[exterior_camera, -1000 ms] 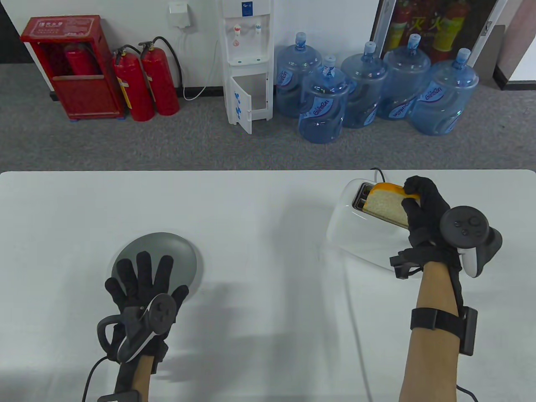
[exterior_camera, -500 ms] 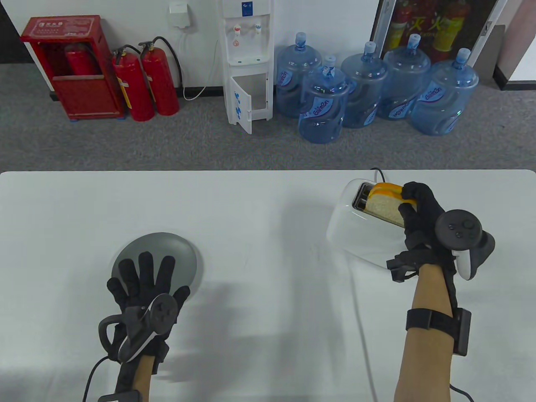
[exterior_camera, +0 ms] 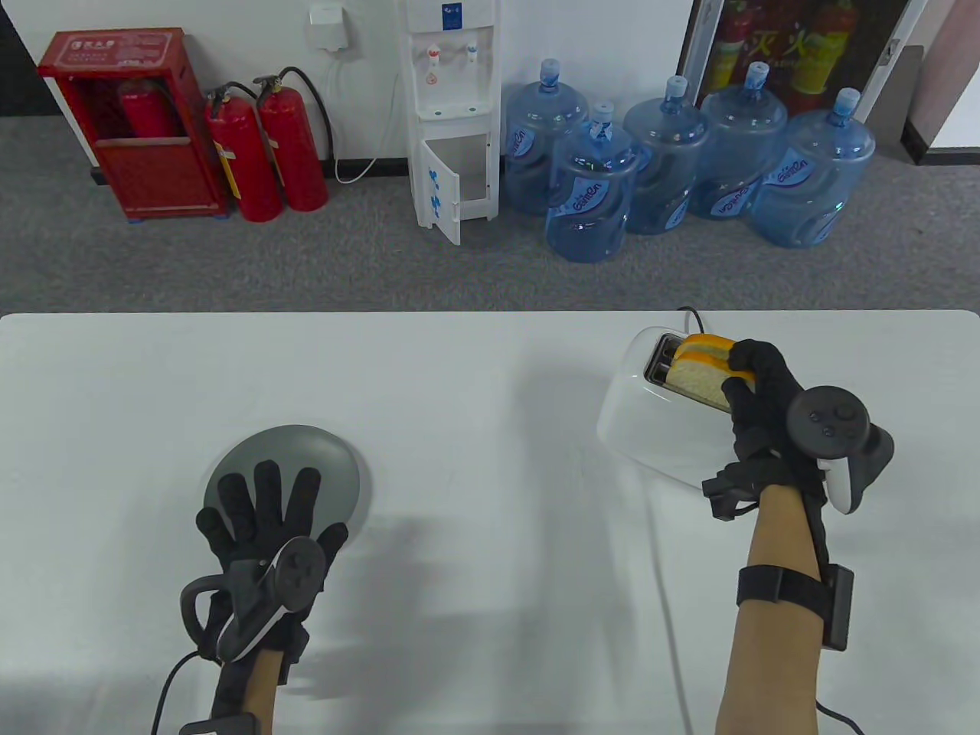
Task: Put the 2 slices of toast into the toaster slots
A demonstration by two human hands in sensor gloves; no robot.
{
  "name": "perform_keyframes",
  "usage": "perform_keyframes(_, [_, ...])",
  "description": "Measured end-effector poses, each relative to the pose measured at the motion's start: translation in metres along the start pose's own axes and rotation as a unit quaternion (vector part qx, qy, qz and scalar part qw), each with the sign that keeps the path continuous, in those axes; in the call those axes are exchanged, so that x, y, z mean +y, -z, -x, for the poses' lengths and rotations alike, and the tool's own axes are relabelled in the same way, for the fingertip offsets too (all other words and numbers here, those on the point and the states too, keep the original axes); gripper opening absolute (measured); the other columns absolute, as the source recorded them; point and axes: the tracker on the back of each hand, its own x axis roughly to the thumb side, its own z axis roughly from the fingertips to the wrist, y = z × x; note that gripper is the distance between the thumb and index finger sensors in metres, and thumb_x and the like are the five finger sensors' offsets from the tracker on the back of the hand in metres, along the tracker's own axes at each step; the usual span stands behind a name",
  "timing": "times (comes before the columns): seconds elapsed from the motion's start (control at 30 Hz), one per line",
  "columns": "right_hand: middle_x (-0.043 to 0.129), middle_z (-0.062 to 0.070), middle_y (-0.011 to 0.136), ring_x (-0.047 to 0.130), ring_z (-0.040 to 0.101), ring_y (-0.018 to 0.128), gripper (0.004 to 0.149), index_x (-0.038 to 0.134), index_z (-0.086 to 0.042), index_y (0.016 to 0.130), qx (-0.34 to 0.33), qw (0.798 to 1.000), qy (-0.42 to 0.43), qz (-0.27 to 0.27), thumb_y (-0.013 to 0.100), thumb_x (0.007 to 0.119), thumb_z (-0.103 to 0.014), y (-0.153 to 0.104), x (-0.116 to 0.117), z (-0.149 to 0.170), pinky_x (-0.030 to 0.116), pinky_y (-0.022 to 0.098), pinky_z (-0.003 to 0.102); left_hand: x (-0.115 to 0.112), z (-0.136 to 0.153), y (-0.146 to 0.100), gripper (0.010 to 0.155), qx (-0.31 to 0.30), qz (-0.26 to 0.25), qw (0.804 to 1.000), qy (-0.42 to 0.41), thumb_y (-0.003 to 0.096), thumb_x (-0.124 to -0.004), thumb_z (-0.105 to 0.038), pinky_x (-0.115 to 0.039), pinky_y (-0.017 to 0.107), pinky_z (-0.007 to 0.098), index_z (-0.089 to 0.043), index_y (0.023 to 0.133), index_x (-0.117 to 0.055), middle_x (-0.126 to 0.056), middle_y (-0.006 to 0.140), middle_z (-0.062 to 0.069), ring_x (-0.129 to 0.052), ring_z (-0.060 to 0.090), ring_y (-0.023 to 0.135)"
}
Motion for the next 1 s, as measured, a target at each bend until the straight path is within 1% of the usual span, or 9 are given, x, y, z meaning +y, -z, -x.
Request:
perform_keyframes(0.13, [0.076,-0.001,0.112,0.090,0.032,0.099,0.048,0.062,-0.035,0.107,0.003,1.000,-0.006,-0.010,0.063,0.077,-0.024,0.001,0.002,0.000,0.064,0.078,0.062,0.000,0.000,0.000,0.073,0.000,0.002,1.000,0.001,0.0543,-0.052,-0.070,-0.024,0.078,0.066,-0.043,0.119,-0.033,-0.022,0.128,0.007,-0.015,0.047,0.114])
perform_keyframes(0.27, [0.076,-0.001,0.112,0.089,0.032,0.100,0.048,0.062,-0.035,0.107,0.009,1.000,-0.009,-0.013,0.063,0.078,-0.023,0.000,0.003,-0.001,0.063,0.079,0.062,0.000,0.000,0.000,0.073,-0.001,0.002,1.000,0.000,0.0543,-0.052,-0.070,-0.023,0.078,0.066,-0.043,0.119,-0.033,-0.022,0.128,0.007,-0.015,0.047,0.114])
perform_keyframes(0.37, [0.074,-0.002,0.113,0.088,0.030,0.101,0.048,0.062,-0.034,0.107,0.004,0.999,-0.028,-0.019,0.063,0.079,-0.024,0.000,0.003,-0.002,0.063,0.080,0.060,0.000,0.000,0.000,0.073,-0.001,0.002,1.000,0.000,0.0543,-0.051,-0.070,-0.024,0.078,0.066,-0.043,0.119,-0.033,-0.022,0.128,0.007,-0.015,0.047,0.114])
perform_keyframes(0.47, [0.074,-0.002,0.113,0.088,0.028,0.102,0.049,0.062,-0.034,0.107,0.003,0.999,-0.034,-0.019,0.063,0.080,-0.025,0.000,0.003,-0.003,0.063,0.080,0.059,0.000,-0.001,0.000,0.074,-0.002,0.003,1.000,0.000,0.0541,-0.051,-0.071,-0.023,0.078,0.066,-0.042,0.119,-0.032,-0.022,0.128,0.007,-0.015,0.047,0.114])
perform_keyframes(0.57, [0.075,-0.003,0.112,0.088,0.026,0.102,0.050,0.063,-0.034,0.107,0.003,0.998,-0.059,-0.014,0.062,0.082,-0.025,0.000,0.003,-0.004,0.063,0.080,0.058,-0.001,-0.001,0.000,0.074,-0.003,0.004,1.000,0.000,0.0541,-0.051,-0.071,-0.023,0.078,0.067,-0.041,0.120,-0.031,-0.022,0.128,0.007,-0.015,0.047,0.114])
perform_keyframes(0.67, [0.076,-0.003,0.111,0.088,0.024,0.102,0.050,0.062,-0.034,0.107,0.000,0.996,-0.088,-0.010,0.062,0.083,-0.025,0.000,0.003,-0.007,0.064,0.081,0.056,-0.001,-0.001,0.000,0.075,-0.004,0.003,1.000,-0.001,0.0542,-0.051,-0.071,-0.023,0.078,0.067,-0.041,0.120,-0.031,-0.022,0.128,0.007,-0.015,0.047,0.114])
perform_keyframes(0.77, [0.076,-0.003,0.111,0.088,0.024,0.101,0.050,0.062,-0.033,0.107,-0.001,0.996,-0.094,-0.011,0.062,0.083,-0.025,-0.001,0.003,-0.008,0.063,0.082,0.055,-0.001,-0.001,0.001,0.075,-0.004,0.007,1.000,-0.002,0.0542,-0.051,-0.071,-0.023,0.078,0.067,-0.041,0.120,-0.030,-0.021,0.128,0.008,-0.014,0.048,0.114])
perform_keyframes(1.0, [0.076,-0.002,0.111,0.087,0.026,0.101,0.051,0.061,-0.035,0.109,-0.011,0.992,-0.127,0.003,0.063,0.083,-0.028,-0.004,0.003,-0.012,0.064,0.081,0.057,-0.001,-0.002,0.000,0.075,-0.006,0.007,1.000,-0.003,0.0542,-0.050,-0.071,-0.023,0.078,0.067,-0.040,0.120,-0.030,-0.021,0.128,0.008,-0.014,0.048,0.114])
